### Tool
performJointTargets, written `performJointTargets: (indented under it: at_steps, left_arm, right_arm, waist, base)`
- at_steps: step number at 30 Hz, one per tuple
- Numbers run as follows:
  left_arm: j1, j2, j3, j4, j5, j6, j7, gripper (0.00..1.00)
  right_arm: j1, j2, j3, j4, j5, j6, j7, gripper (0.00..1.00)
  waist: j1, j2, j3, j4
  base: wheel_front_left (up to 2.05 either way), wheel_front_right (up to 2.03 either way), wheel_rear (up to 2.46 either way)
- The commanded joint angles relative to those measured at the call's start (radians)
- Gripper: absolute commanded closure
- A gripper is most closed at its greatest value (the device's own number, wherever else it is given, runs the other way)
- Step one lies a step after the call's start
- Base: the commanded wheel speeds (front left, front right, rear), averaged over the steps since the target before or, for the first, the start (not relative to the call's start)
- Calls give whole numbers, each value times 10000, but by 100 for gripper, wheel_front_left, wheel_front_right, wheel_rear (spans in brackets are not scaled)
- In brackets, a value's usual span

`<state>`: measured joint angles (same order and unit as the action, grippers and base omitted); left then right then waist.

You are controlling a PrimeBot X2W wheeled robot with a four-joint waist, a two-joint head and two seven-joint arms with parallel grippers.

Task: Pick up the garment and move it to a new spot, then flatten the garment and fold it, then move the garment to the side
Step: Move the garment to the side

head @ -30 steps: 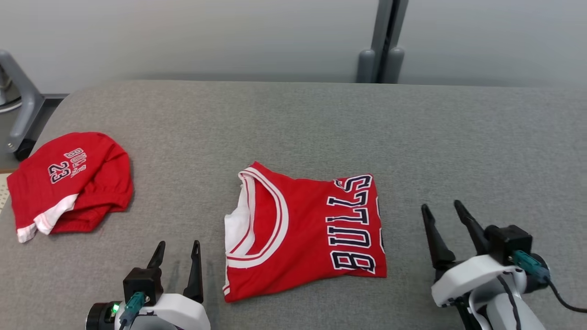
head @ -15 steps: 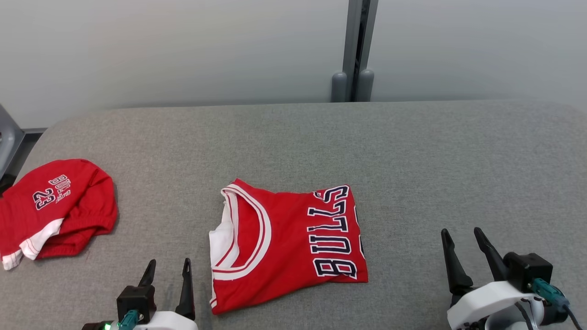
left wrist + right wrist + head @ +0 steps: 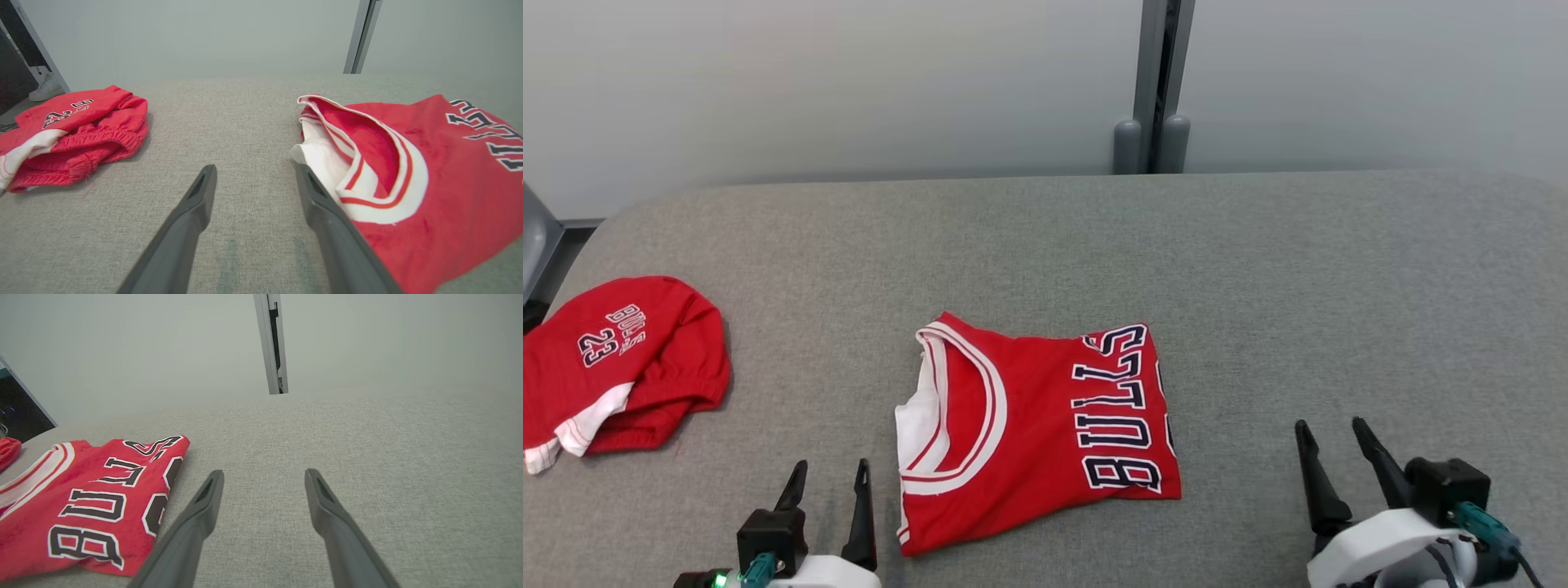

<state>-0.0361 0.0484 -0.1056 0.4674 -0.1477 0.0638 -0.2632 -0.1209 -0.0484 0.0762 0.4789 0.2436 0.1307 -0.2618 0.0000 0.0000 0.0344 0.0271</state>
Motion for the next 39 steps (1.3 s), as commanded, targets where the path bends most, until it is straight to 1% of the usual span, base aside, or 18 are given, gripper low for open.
performJointTargets:
  at_steps: [1,7,13,15,18,21,22,24,25,26,29,32,35,39]
  left_arm:
    - [-203,45,-56,-50,-12,-23,-19,0]
    - [-499,45,-337,-57,-63,-82,-19,0]
    - [-774,47,-538,-6,-167,-78,-19,0]
    - [-860,48,-563,-9,-181,-56,-19,0]
    - [-937,45,-581,-9,-182,-87,-19,0]
    - [-1009,42,-603,-23,-198,-91,-19,0]
    - [-1004,42,-610,-32,-196,-79,-19,0]
    - [-996,51,-602,-42,-182,-57,-19,0]
    - [-995,50,-575,-53,-184,-42,-19,0]
    - [-989,48,-541,-67,-181,-22,-19,0]
    - [-971,45,-494,-98,-73,-90,-19,0]
    - [-985,39,-464,-136,18,-137,-19,0]
    - [-1079,47,-428,-171,135,-195,-19,0]
    - [-1201,44,-414,-180,255,-273,-18,0]
  right_arm:
    - [-216,-47,153,86,38,-1,-44,0]
    - [-1096,-53,1096,888,606,-1,-44,0]
    - [-2192,-65,2084,1815,1915,-1,-44,0]
    - [-2489,-69,2286,2196,2397,-1,-42,0]
    - [-2946,-65,2540,2775,2797,-1,-42,0]
    - [-3184,-58,3002,3645,3439,-1,1,0]
    - [-3261,-52,3204,3875,3672,1,32,10]
    - [-3380,-6,3482,4198,3912,2,18,92]
    - [-3453,-3,3538,4307,3944,2,8,100]
    - [-3571,-13,3455,4293,3952,2,0,100]
    - [-3681,-82,3185,3965,3708,-2,-15,100]
    - [-3619,-85,2921,3645,3521,-2,-20,100]
    - [-3472,-67,2835,3350,3426,-2,-23,100]
    - [-3286,-75,2787,3028,3439,-2,-26,100]
  waist:
    - [0,0,169,147]
    - [0,0,676,686]
    - [0,0,1188,1305]
    - [0,0,1327,1481]
    - [0,0,1489,1699]
    - [0,0,1573,1851]
    - [0,0,1582,1873]
    - [0,0,1590,1887]
    - [0,0,1587,1870]
    - [0,0,1581,1826]
    - [0,0,1529,1405]
    - [0,0,1465,831]
    - [0,0,1439,54]
    - [0,0,1425,-1156]
  base:
    - [0,0,0]
    - [0,0,0]
    - [0,0,0]
    - [0,0,0]
    - [0,0,0]
    - [0,0,0]
    - [0,0,0]
    - [0,0,0]
    - [0,0,0]
    - [0,0,0]
    - [0,0,0]
    - [0,0,0]
    - [0,0,0]
    - [0,0,0]
